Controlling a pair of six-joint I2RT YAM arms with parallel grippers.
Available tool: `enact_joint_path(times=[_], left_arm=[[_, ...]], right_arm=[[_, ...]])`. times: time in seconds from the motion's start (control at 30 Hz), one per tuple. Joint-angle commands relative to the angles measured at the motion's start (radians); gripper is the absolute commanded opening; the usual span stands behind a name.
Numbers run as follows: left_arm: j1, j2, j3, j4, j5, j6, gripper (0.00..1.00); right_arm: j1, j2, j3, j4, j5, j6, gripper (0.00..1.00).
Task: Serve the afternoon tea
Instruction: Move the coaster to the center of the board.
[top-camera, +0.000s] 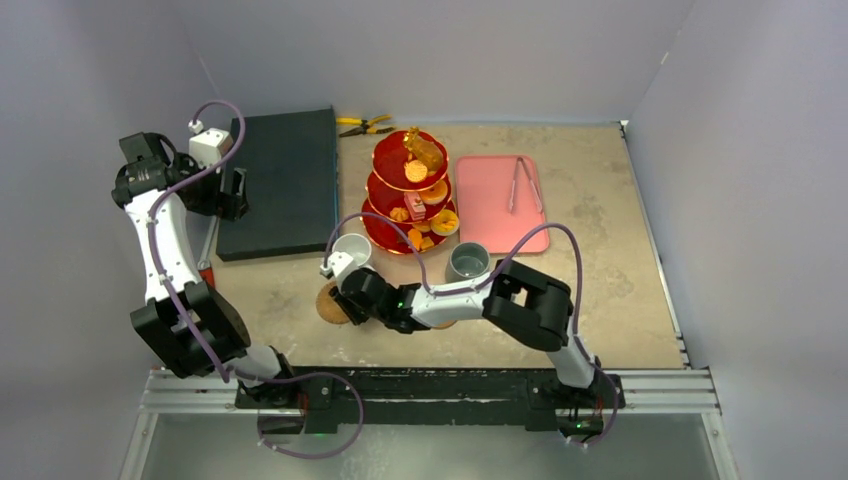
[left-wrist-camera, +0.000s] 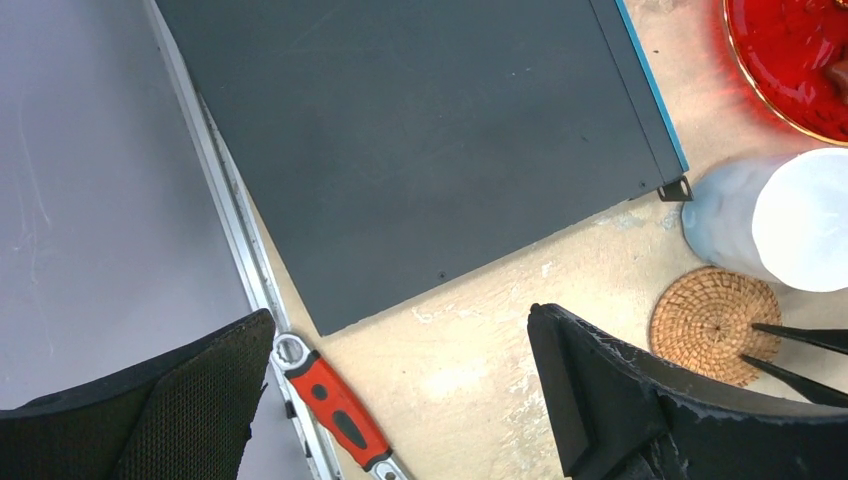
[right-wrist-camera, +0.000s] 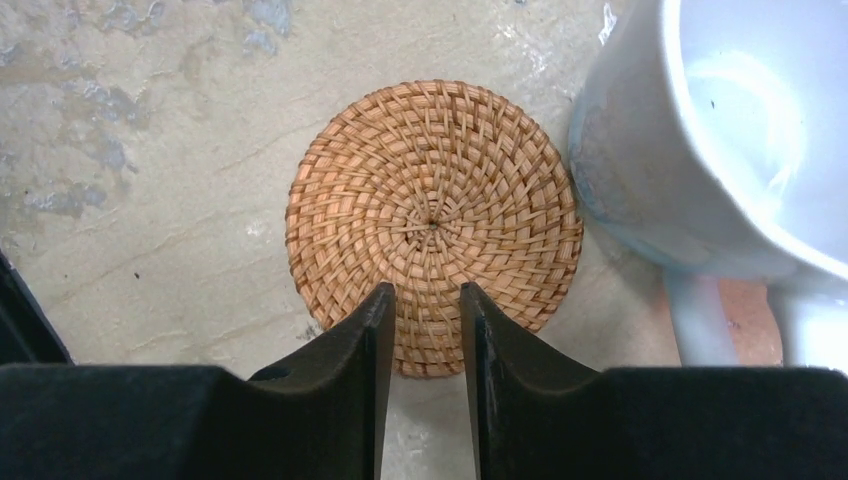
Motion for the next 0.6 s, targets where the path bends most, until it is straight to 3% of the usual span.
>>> enact_joint_path(times=[0.0, 0.2, 0.57], left_arm=[[0.006, 0.002, 0.042, 0.0, 0.044, -0.015, 0.99], [0.007, 0.002, 0.034, -0.001, 0.052, -0.015, 0.99], [0.007, 0.001, 0.025, 0.004, 0.063, -0.027, 0.99]], right_arm=[[0.006, -0.042, -0.036, -0.035, 0.025, 0.03, 0.36], [0.006, -0.1, -0.045, -0.036, 0.058, -0.001, 0.45], [-0.031, -0.37, -0.084, -0.093, 0.055, -0.028, 0.61]])
